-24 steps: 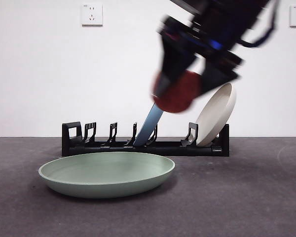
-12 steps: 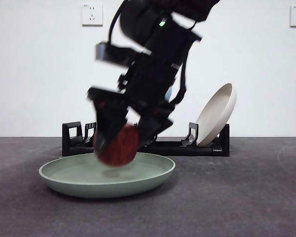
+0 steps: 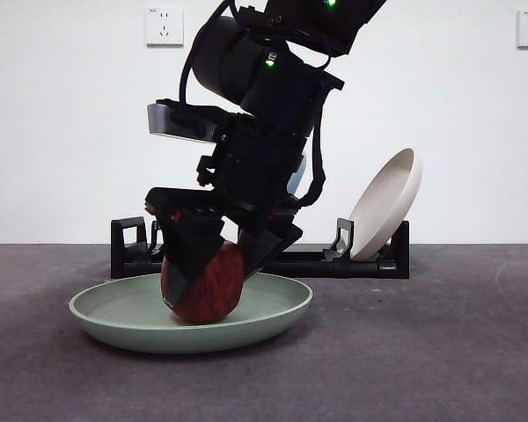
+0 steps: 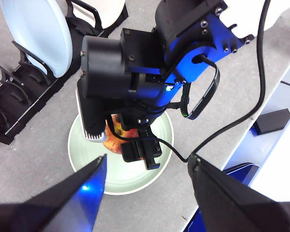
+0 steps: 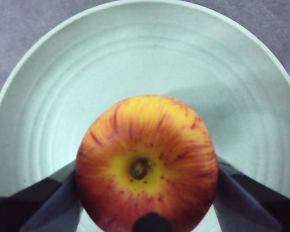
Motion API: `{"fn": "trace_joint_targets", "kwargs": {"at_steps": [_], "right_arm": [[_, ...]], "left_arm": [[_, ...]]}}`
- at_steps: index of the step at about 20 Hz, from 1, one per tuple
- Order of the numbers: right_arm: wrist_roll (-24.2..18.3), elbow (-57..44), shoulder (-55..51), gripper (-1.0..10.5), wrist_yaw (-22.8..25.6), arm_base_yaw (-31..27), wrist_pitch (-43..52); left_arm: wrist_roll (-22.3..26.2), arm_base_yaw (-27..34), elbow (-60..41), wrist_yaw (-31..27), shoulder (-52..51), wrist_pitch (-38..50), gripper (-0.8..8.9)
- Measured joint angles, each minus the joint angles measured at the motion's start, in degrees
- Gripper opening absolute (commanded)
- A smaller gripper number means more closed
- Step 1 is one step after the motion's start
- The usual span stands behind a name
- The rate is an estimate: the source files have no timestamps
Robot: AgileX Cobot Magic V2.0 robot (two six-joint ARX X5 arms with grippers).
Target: Take the green plate from the plate rack,put the plate on the table,take the apple from the table,put the apple in the plate
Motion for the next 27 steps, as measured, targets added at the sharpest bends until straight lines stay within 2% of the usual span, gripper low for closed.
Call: {"fn": "trace_joint_targets", "kwargs": {"at_steps": [3, 5, 6, 12, 15, 22, 27], "right_arm": [[0.3, 0.0, 0.0, 4.9, 0.0, 0.0, 0.0], [0.5, 0.0, 0.0, 6.0, 0.0, 0.0, -0.2], [0.5, 0.0, 0.0, 6.1, 0.0, 0.0, -0.2], [1.8, 0.3, -2.9, 6.1, 0.0, 0.1, -2.8], [2.9, 0.4, -10.4, 6.0, 0.0, 0.3, -9.6], [6.0, 0.6, -33.1, 6.0, -0.8, 0.4, -35.6], [8.2, 0.6, -45.8, 5.9, -3.2, 0.4, -43.2]], "left_arm": [[0.0, 0.0, 0.0, 0.0, 0.0, -0.3, 2.87], [0.0, 0.0, 0.0, 0.0, 0.0, -0.9, 2.87], [0.0, 0.0, 0.0, 0.0, 0.0, -1.0, 2.87], [0.0, 0.0, 0.0, 0.0, 0.0, -1.0, 2.87], [0.0, 0.0, 0.0, 0.0, 0.0, -1.0, 2.87], [0.0, 0.0, 0.0, 0.0, 0.0, -1.6, 2.87], [0.0, 0.0, 0.0, 0.0, 0.0, -3.1, 2.85]]}}
